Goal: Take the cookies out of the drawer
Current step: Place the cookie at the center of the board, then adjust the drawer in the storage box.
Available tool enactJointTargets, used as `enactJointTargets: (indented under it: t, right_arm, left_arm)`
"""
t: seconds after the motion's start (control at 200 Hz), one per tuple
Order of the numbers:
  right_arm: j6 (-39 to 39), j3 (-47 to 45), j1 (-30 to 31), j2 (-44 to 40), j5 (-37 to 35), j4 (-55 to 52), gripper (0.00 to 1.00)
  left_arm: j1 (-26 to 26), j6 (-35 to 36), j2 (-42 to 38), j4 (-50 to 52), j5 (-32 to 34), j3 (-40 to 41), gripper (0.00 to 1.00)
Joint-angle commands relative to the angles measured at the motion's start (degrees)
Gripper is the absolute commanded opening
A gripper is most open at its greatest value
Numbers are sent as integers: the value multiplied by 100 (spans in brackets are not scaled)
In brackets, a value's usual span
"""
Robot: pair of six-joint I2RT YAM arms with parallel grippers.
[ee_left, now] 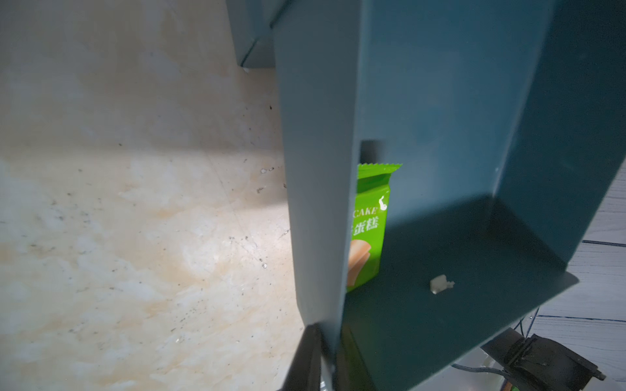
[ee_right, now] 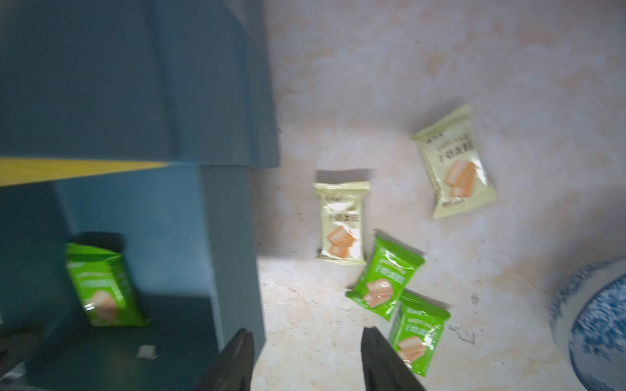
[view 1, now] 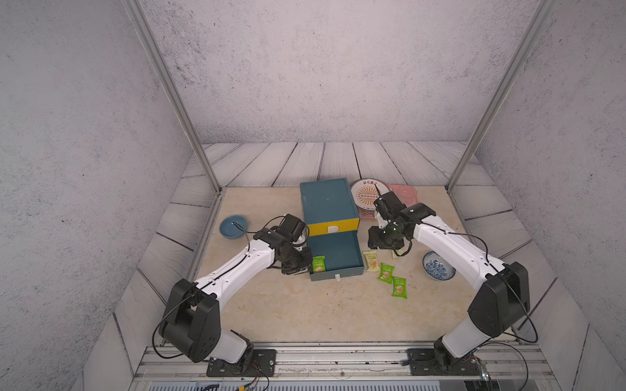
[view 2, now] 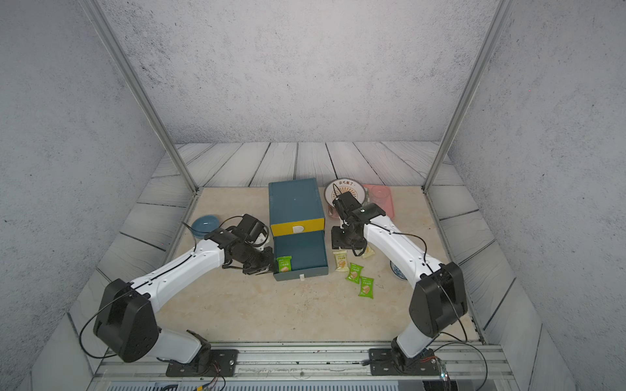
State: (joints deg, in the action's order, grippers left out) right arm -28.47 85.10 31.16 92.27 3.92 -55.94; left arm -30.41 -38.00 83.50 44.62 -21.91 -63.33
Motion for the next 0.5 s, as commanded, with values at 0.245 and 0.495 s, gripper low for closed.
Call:
enactJointTargets:
  t: [0.245,0.495]
  right_arm:
    - [-274,529,660,168,495,-549,55]
    - [-330,458,822,212,496,-645,54]
  left_arm:
    - [166,433,-338,840,-381,-200,12]
    - [229,352,-516,803,-384,-163,13]
